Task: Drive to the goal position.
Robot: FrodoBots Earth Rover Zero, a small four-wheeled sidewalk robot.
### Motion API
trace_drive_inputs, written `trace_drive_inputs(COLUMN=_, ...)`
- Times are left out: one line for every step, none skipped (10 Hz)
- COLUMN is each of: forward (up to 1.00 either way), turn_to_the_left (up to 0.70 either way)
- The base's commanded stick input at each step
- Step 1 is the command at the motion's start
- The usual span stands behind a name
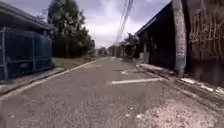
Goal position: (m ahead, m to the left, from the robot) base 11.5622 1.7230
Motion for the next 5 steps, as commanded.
trace_drive_inputs(forward=0.7, turn_to_the_left=0.0)
trace_drive_inputs(forward=0.7, turn_to_the_left=0.0)
trace_drive_inputs(forward=0.7, turn_to_the_left=0.0)
trace_drive_inputs(forward=0.7, turn_to_the_left=0.0)
trace_drive_inputs(forward=0.7, turn_to_the_left=0.0)
